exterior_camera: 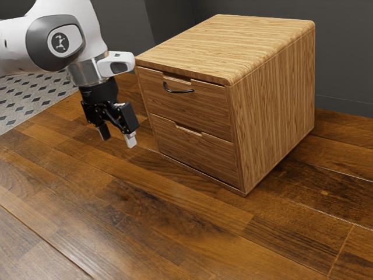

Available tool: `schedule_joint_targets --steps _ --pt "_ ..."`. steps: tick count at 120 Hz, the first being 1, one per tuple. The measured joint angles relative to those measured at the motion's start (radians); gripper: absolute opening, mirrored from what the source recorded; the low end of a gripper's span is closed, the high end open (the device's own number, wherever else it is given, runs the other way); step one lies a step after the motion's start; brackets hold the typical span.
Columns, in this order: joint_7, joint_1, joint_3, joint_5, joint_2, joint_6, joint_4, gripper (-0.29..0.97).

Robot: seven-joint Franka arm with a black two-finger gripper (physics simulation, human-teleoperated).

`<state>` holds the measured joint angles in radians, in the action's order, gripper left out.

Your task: Pull the drawer handle with one arm to open the drawer

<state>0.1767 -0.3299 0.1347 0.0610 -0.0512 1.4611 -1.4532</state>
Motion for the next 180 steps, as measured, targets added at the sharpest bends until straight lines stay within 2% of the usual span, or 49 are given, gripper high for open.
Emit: schedule_joint_targets --steps 25,34,45,57,70,92,114,145,180 --pt "0.002 0.005 -0.001 -0.002 0.004 -0.001 0.005 0.68" --pt "0.029 0.0 0.003 -0.003 0.027 -0.018 0.135 0.68" --pt "0.159 -0.013 0.017 0.041 0.031 -0.009 0.231 0.68" --pt "0.302 -0.001 0.012 0.076 0.009 0.009 0.254 0.68" --pt "0.507 -0.008 0.02 0.086 -0.005 0.03 0.268 0.68" --pt "0.8 0.005 0.048 0.026 -0.077 0.11 0.27 0.68" --pt "1.042 0.01 0.069 0.003 -0.155 0.199 0.293 0.68" --pt "1.291 0.027 0.066 0.0 -0.134 0.235 0.276 0.68" --pt "1.466 0.041 0.062 0.0 -0.138 0.251 0.248 0.68"
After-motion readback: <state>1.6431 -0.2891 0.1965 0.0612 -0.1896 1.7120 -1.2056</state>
